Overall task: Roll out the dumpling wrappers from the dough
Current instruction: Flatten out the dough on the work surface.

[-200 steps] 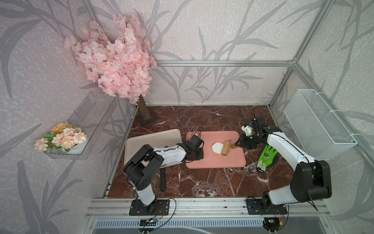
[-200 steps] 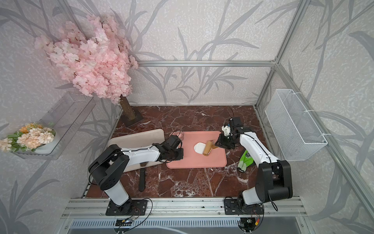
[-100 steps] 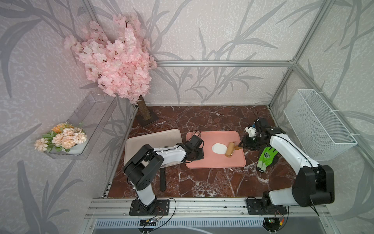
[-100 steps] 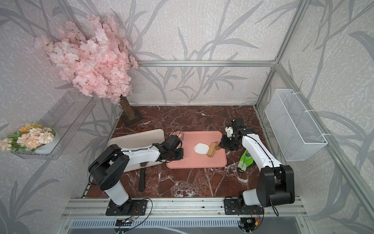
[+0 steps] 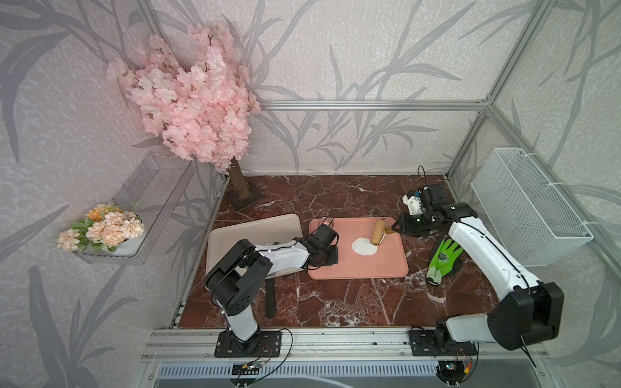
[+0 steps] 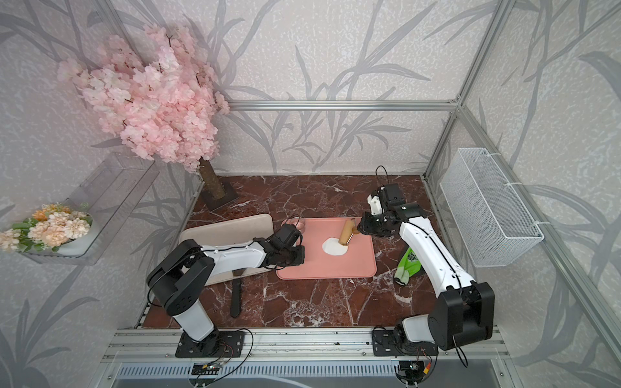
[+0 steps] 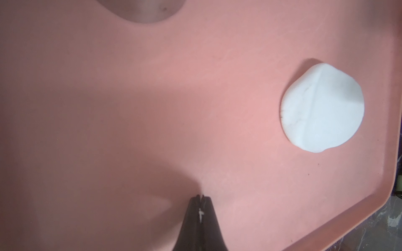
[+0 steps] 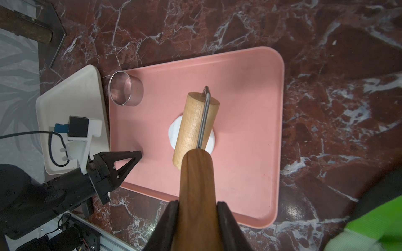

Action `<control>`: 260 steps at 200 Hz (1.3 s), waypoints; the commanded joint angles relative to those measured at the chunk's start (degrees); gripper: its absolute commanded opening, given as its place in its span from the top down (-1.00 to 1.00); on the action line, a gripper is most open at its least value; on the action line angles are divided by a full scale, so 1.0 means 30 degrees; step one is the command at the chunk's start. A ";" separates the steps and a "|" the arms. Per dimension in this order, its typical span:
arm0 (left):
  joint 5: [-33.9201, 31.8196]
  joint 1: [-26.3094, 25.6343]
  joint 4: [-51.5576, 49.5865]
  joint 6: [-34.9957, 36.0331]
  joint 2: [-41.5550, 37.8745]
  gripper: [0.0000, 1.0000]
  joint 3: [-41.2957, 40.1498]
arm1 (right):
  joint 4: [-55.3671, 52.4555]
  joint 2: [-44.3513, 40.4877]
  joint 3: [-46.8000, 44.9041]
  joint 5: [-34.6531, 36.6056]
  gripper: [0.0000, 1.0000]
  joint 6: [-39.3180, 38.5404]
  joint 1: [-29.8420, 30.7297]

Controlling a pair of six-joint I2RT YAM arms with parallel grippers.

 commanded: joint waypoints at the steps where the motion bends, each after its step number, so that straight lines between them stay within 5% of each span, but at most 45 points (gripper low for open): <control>1: -0.0275 -0.0023 -0.2688 0.0104 0.1345 1.00 -0.0989 | 0.1295 0.1269 0.0634 -0.0621 1.00 0.0204 0.1130; 40: -0.0356 -0.0030 -0.2844 0.0135 0.1353 1.00 -0.0927 | 0.2069 0.3115 0.2033 -0.0527 1.00 0.0405 0.2899; 129: -0.0268 -0.0036 -0.2749 0.0193 0.1468 1.00 -0.0967 | 0.1272 0.5129 0.0556 0.0447 1.00 -0.0079 0.2948; 260: -0.0344 -0.0008 -0.2728 0.0251 0.1349 1.00 -0.1158 | -0.0376 0.2417 -0.3385 0.0944 1.00 0.0214 -0.0767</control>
